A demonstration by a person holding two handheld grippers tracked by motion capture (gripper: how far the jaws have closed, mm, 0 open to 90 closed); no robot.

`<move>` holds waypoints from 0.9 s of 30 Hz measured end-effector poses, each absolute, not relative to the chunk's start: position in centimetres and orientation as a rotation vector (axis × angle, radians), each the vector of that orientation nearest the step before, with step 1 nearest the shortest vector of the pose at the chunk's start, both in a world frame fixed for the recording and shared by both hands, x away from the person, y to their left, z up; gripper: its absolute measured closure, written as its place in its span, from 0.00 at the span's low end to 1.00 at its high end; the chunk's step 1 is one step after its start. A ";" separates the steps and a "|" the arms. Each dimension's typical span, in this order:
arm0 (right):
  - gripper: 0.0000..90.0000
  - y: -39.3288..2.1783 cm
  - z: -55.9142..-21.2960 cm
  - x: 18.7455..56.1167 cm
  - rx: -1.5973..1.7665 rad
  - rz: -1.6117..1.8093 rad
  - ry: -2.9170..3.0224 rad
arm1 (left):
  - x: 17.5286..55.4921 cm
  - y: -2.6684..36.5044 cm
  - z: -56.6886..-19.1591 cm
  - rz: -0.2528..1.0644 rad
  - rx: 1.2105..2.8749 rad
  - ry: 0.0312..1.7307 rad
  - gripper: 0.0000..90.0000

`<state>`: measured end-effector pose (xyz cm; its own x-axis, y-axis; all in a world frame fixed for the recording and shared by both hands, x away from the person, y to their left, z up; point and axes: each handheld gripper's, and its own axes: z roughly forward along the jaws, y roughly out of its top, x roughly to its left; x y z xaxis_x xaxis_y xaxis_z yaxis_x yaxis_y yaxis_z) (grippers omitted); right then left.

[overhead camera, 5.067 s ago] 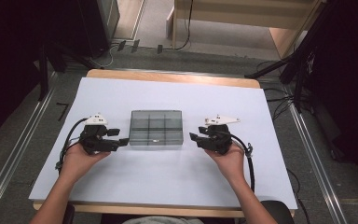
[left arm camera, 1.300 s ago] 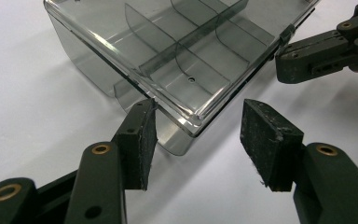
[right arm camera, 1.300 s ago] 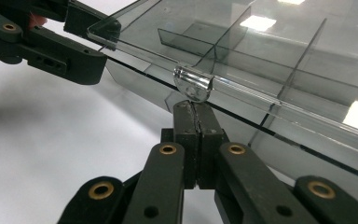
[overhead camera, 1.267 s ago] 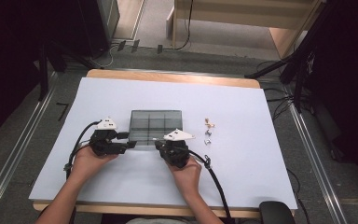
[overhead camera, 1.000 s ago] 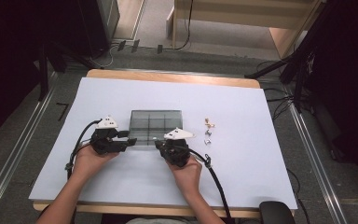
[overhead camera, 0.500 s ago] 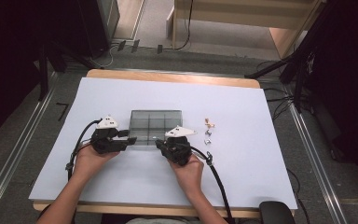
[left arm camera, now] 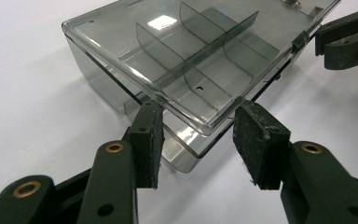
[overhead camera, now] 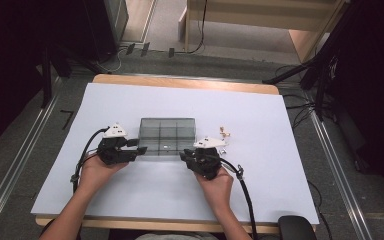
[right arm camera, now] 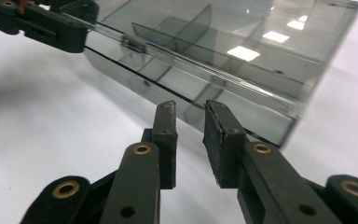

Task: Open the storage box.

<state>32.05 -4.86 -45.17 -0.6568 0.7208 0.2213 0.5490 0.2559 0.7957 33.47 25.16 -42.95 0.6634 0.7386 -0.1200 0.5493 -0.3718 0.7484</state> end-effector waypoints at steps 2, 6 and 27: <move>0.83 -5.4 -45.1 32.1 1.198 1.358 2.320 | 33.5 25.2 -42.9 0.300 2.074 0.993 0.60; 0.83 -6.4 -44.9 32.2 1.221 1.355 2.295 | 33.5 25.2 -42.8 0.294 2.073 0.996 0.60; 0.74 -7.6 -43.5 33.5 1.244 1.359 2.263 | 33.6 25.0 -41.4 0.294 2.067 1.059 0.55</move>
